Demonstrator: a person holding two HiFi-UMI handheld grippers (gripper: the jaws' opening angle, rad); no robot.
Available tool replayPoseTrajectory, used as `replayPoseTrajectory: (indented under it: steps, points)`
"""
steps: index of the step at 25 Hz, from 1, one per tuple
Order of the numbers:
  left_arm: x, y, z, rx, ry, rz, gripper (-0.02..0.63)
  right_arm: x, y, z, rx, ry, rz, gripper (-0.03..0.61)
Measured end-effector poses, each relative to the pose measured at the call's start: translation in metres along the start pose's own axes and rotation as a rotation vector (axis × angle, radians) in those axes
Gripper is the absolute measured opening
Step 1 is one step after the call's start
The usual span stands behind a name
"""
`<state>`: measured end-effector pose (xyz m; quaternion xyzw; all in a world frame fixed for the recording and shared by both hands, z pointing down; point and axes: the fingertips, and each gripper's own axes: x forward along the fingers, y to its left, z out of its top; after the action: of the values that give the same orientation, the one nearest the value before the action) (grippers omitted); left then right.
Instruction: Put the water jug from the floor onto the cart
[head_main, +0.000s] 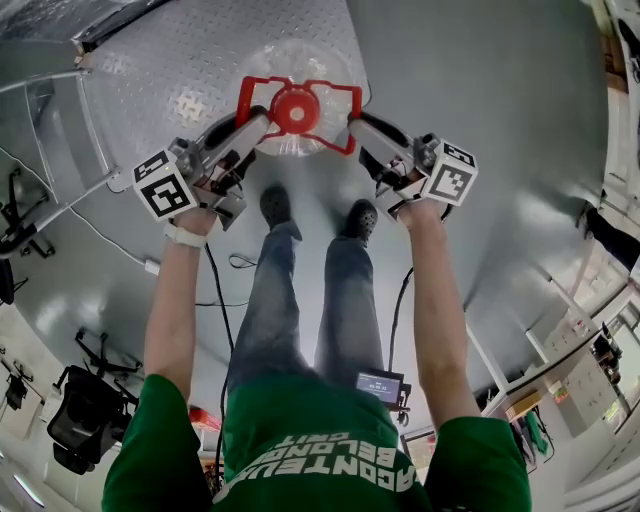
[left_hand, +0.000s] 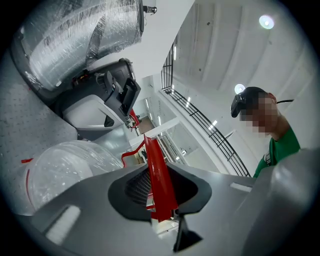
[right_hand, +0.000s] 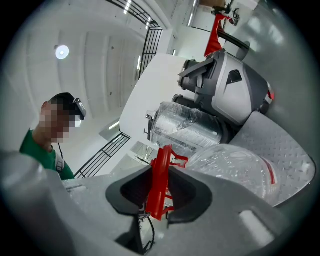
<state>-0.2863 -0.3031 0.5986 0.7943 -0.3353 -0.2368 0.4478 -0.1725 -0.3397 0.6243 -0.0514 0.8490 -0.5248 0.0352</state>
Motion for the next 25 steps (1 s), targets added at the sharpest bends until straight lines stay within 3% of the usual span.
replayPoseTrajectory:
  steps: [4,9,17,25]
  points:
    - [-0.016,0.035,0.045,-0.004,0.003,0.008,0.078,0.055,-0.018,0.011,0.003,0.007,-0.010,0.084]
    - [-0.022,0.056,0.074,-0.007,-0.008,0.008,0.081,0.088,-0.028,0.021,0.030,-0.002,0.009,0.084]
    - [-0.034,0.091,0.106,0.006,-0.017,0.041,0.086,0.134,-0.048,0.031,0.063,-0.020,0.014,0.084]
    - [-0.038,0.116,0.115,0.013,-0.010,0.085,0.091,0.151,-0.068,0.033,0.078,-0.018,-0.018,0.084]
